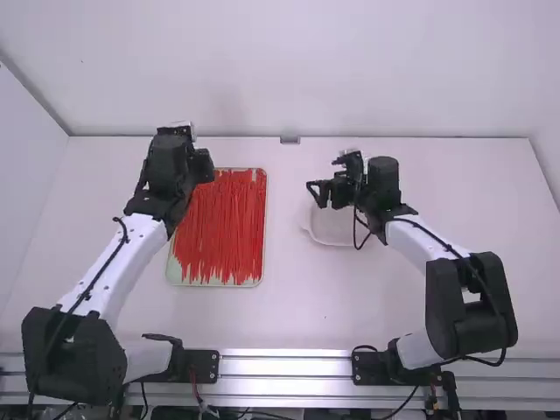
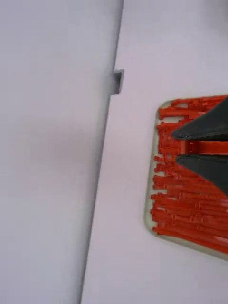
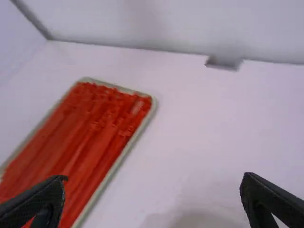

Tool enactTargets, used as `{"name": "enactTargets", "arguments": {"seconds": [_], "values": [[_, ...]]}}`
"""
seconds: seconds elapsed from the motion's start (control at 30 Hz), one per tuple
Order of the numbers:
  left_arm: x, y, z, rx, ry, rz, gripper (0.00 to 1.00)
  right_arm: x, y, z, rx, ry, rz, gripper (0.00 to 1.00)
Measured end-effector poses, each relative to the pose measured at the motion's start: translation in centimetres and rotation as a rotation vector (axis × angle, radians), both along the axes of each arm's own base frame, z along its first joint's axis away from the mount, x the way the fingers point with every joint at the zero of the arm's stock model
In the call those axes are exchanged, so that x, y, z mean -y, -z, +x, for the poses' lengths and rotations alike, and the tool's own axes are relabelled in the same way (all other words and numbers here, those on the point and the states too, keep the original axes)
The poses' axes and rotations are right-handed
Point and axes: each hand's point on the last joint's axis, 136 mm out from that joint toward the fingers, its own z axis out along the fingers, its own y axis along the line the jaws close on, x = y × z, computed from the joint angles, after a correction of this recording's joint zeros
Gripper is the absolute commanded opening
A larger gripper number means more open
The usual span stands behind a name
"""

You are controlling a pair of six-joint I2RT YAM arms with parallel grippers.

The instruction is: Fasten the cable tie

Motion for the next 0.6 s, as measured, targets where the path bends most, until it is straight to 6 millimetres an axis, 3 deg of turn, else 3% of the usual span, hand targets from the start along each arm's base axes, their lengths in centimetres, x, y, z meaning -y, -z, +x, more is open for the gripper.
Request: {"name": "enactTargets", "arguments": {"seconds": [0.33, 0.6], "values": [[3.7, -3.8, 0.9, 0.151, 0.186, -0.118, 0.02, -3.1, -4.8, -1.0, 0.121, -0.176, 0.172, 0.98], [6.4, -5.9, 0.8, 0.223, 0.281, -0.19, 0.02, -8.0, -7.6, -3.5, 0.174, -0.307, 0.263, 0.98]]}}
